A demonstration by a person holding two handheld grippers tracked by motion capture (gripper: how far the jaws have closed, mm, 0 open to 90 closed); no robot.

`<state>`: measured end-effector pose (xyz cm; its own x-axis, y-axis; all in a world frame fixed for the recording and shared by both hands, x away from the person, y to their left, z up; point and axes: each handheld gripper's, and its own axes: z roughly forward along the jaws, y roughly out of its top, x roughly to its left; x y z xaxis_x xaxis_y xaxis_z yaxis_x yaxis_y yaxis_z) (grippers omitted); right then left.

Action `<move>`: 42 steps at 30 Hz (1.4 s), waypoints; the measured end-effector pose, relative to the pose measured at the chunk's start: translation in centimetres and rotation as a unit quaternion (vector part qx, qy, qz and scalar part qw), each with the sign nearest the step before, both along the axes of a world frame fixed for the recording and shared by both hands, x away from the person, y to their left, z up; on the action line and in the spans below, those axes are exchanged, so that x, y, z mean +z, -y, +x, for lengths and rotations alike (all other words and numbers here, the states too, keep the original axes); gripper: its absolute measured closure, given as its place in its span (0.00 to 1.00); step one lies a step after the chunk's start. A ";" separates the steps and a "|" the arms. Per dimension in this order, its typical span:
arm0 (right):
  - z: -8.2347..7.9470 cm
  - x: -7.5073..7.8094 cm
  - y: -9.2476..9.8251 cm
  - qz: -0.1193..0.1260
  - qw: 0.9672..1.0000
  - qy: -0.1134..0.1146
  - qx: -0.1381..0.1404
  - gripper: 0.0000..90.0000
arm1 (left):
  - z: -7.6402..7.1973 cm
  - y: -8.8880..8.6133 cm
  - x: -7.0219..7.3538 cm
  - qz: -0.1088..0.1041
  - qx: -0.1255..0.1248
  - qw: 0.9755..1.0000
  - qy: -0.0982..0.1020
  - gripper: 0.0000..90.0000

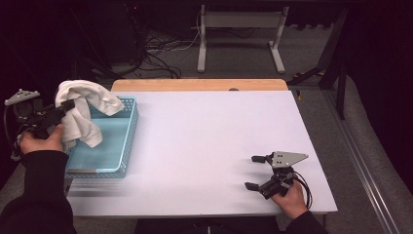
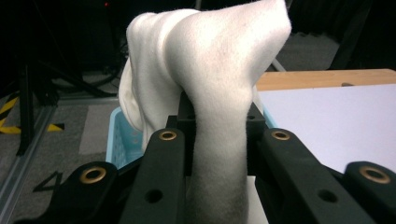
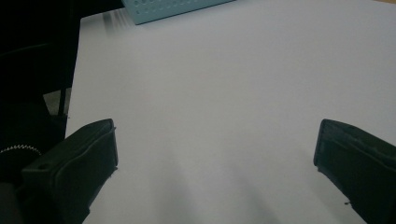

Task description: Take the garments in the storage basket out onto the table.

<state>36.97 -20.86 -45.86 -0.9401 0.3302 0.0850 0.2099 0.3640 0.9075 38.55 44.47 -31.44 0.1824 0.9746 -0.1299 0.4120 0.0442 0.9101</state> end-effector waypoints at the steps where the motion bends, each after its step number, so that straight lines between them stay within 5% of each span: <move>1: 0.0 0.0 0.0 0.000 1.000 0.000 0.000 0.00 | -0.1 0.1 0.2 -0.003 0.000 1.000 0.004 0.86; 22: 0.0 0.0 0.0 0.001 1.000 0.000 -0.001 0.00 | -2.0 3.3 3.4 -0.014 -0.052 0.997 0.061 0.86; 33: 0.0 0.0 0.0 0.001 1.000 -0.001 -0.001 0.00 | -2.5 5.7 4.6 -0.020 -0.092 0.992 0.083 0.86; 42: 0.0 0.0 0.0 0.001 1.000 0.000 0.000 0.00 | -2.7 8.3 5.1 -0.027 -0.135 0.986 0.096 0.85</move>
<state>36.96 -20.90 -45.86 -0.9400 0.3304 0.0853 0.2095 0.3615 0.9085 35.85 36.14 -26.30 0.4604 0.8799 -0.1177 0.2366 0.0062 0.9716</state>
